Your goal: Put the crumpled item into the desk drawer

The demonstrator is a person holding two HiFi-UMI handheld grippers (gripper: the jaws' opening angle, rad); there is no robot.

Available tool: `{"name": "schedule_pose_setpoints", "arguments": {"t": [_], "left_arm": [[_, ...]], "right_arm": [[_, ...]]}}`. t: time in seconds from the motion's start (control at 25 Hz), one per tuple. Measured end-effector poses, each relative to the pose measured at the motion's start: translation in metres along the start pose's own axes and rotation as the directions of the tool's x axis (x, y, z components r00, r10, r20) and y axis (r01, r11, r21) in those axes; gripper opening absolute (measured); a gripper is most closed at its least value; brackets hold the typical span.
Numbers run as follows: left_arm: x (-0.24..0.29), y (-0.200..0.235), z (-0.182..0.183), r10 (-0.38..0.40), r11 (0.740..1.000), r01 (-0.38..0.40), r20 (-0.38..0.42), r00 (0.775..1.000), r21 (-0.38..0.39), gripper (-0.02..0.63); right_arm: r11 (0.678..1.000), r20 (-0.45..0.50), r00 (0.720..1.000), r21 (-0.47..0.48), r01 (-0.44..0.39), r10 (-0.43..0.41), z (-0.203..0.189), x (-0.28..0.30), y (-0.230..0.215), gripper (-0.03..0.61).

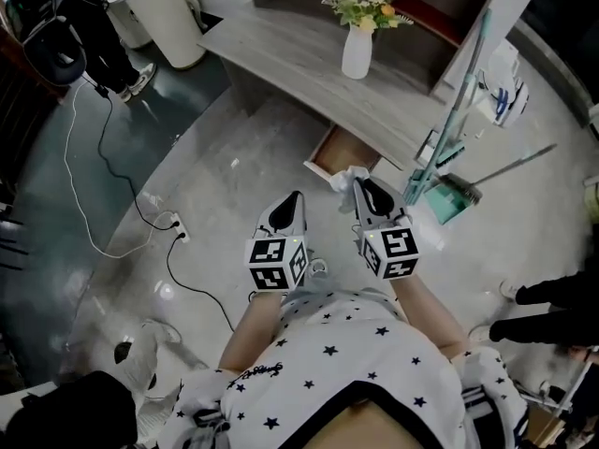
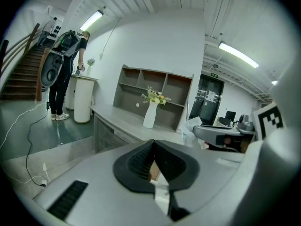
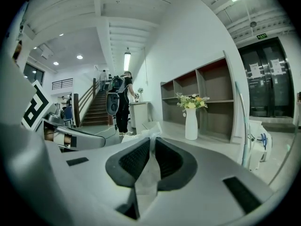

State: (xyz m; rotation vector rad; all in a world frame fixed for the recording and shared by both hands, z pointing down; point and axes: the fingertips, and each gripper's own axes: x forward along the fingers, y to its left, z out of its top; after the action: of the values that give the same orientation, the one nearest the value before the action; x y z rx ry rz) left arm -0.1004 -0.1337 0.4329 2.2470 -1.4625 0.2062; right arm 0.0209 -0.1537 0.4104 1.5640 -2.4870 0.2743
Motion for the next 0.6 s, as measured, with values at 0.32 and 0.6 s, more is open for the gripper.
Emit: {"name": "schedule_pose_setpoints", "arguments": {"t": [0.32, 0.6], "left_arm": [[0.043, 0.032, 0.007, -0.021, 1.0, 0.021, -0.031, 0.999, -0.002, 0.012], [0.067, 0.044, -0.005, -0.007, 0.999, 0.004, -0.077, 0.997, -0.036, 0.012]], "right_arm": [[0.999, -0.028, 0.999, -0.001, 0.042, -0.042, -0.007, 0.055, -0.021, 0.032], [0.998, -0.115, 0.992, 0.011, 0.058, -0.057, -0.043, 0.088, -0.044, 0.032]]}}
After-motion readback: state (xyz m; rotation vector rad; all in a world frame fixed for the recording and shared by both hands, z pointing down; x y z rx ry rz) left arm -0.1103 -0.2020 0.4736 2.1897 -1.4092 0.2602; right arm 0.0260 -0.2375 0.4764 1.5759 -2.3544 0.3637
